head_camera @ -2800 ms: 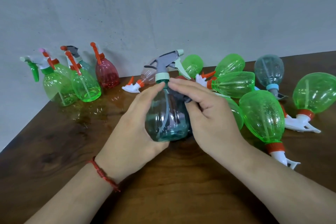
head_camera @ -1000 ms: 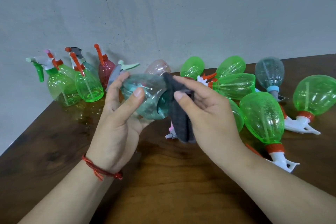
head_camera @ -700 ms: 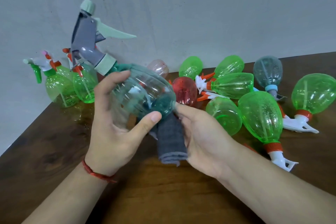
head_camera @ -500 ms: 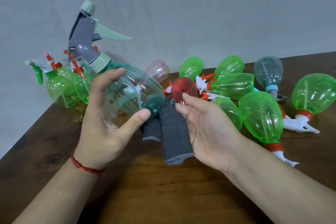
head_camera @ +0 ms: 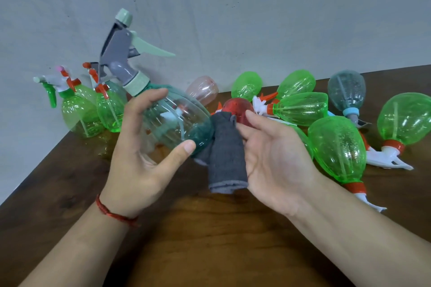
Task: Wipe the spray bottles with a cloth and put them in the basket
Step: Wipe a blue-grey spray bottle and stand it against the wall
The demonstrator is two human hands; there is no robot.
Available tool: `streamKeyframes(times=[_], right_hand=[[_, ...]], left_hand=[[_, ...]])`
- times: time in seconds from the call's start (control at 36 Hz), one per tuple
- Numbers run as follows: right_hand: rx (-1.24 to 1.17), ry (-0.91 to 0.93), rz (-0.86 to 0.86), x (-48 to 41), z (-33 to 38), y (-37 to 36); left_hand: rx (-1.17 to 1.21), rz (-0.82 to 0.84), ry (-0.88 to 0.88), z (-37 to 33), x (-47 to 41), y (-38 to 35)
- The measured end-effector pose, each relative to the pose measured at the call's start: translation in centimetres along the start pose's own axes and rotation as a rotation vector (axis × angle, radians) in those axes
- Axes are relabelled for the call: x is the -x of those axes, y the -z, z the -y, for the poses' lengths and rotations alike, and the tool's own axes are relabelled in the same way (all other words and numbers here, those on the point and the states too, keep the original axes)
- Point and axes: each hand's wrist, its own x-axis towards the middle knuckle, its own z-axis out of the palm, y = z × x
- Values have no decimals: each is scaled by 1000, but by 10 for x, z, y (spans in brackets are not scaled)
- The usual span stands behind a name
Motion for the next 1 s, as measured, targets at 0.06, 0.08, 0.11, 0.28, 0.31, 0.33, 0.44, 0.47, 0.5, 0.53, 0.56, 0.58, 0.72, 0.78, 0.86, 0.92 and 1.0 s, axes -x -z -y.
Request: streamKeyframes(times=[0.06, 0.08, 0.11, 0.28, 0.31, 0.33, 0.44, 0.47, 0.5, 0.53, 0.56, 0.58, 0.72, 0.78, 0.86, 0.92, 1.0], right_hand=[[-13, 3, -23, 0, -1, -3], [-9, -17, -29, 1, -4, -3], [-3, -37, -32, 1, -6, -3], [54, -32, -81, 2, -1, -1], [50, 2, -98, 2, -1, -3], [44, 45, -124, 1, -1, -4], [304, 317, -304, -4, -6, -2], [405, 370, -314, -5, -7, -1], [493, 409, -303, -4, -8, 0], [559, 436, -288, -4, -9, -1], [618, 457, -286, -3, -10, -1], [669, 477, -291, -3, -11, 0], [704, 490, -322, -4, -13, 3], [649, 467, -310, -2, -14, 2], [610, 452, -315, -2, -13, 3], [642, 468, -321, -3, -11, 4], [719, 580, -318, 0, -5, 0]], left_hand=[[9, 25, 4, -2, 3, -4], [7, 41, 0, -2, 4, -6], [2, 57, -6, -2, 5, -7], [9, -16, 42, 2, 0, 1], [-1, -35, 49, 2, -2, 3], [-12, -45, 55, 2, -2, 4], [33, 43, 139, 5, 2, 1], [32, 89, 165, 5, 4, -1], [16, 125, 179, 4, 6, -3], [0, 143, 179, 4, 8, -6], [-3, 142, 176, 4, 10, -9], [16, 129, 178, 4, 11, -12], [83, 24, 198, 5, 14, -21], [79, 1, 209, 3, 13, -22], [38, 3, 230, 1, 9, -22], [5, 21, 241, -1, 8, -22], [3, 38, 247, -5, 8, -21]])
